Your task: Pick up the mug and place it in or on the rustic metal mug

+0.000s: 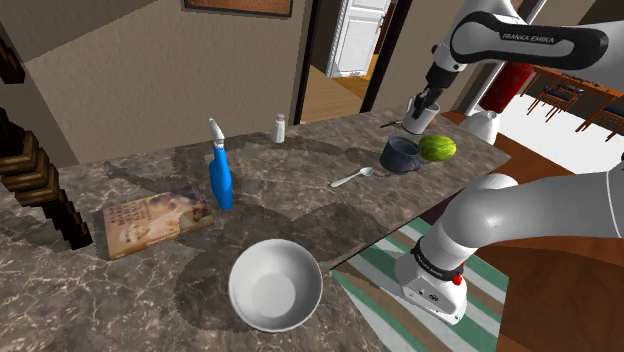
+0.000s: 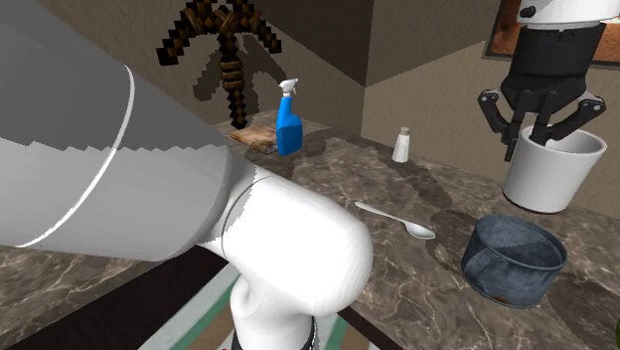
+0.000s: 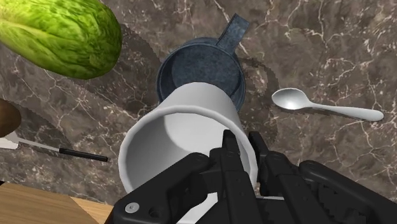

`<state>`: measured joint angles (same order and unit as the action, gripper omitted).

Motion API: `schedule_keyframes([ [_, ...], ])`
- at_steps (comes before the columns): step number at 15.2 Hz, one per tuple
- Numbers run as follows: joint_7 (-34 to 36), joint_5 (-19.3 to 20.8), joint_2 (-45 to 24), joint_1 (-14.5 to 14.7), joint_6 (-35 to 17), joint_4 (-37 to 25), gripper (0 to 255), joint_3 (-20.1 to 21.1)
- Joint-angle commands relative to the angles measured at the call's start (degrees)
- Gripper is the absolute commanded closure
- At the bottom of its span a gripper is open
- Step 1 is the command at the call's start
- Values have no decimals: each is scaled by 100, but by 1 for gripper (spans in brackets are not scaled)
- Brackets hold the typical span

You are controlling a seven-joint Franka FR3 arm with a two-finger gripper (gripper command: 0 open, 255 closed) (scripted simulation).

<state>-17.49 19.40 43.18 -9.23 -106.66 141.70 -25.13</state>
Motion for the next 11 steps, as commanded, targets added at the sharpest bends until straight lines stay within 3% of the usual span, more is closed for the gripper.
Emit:
schedule_keyframes([
  [1,-4,44,-12,-18,-160,139,255,-55],
  [11,53,244,-137,-85,-958,812,255,-283],
])
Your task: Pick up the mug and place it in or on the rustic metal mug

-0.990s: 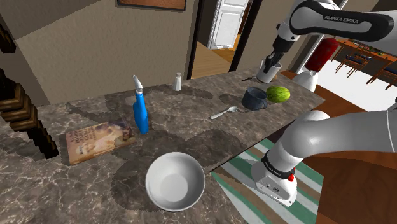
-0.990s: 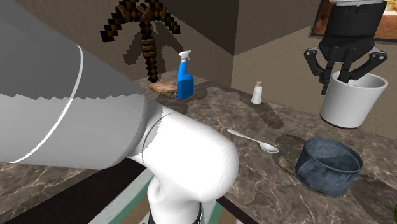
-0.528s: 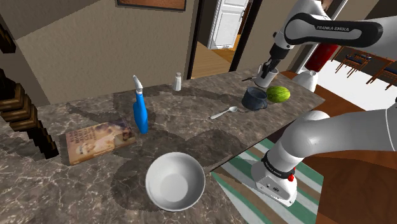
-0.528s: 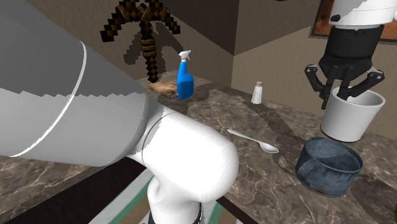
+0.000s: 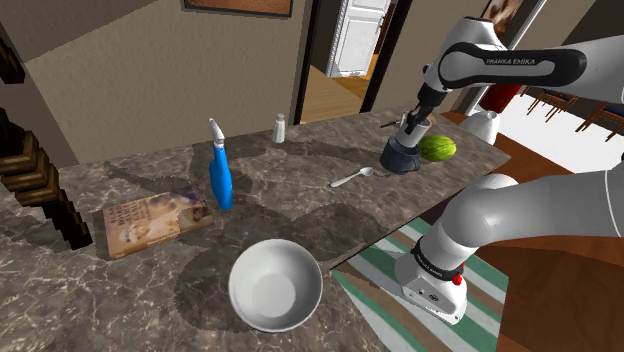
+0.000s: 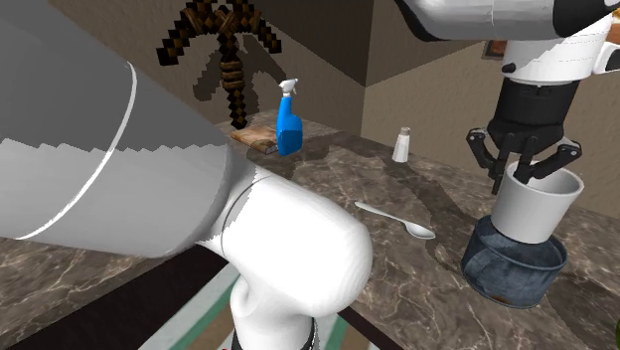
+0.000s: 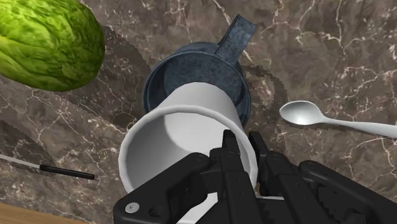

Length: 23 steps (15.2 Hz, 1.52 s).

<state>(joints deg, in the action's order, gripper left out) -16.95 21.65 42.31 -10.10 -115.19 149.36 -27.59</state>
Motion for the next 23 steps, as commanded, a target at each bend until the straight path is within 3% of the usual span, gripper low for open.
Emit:
schedule_keyframes([
  [1,5,41,-73,-3,-189,108,255,-63],
  [10,9,57,-93,-8,-255,156,255,-83],
  [11,9,57,-93,-8,-255,156,0,-83],
  [16,9,57,-93,-8,-256,156,0,-83],
  [20,-20,-127,166,25,554,-388,0,181],
  [23,-20,-127,167,24,554,-388,0,181],
])
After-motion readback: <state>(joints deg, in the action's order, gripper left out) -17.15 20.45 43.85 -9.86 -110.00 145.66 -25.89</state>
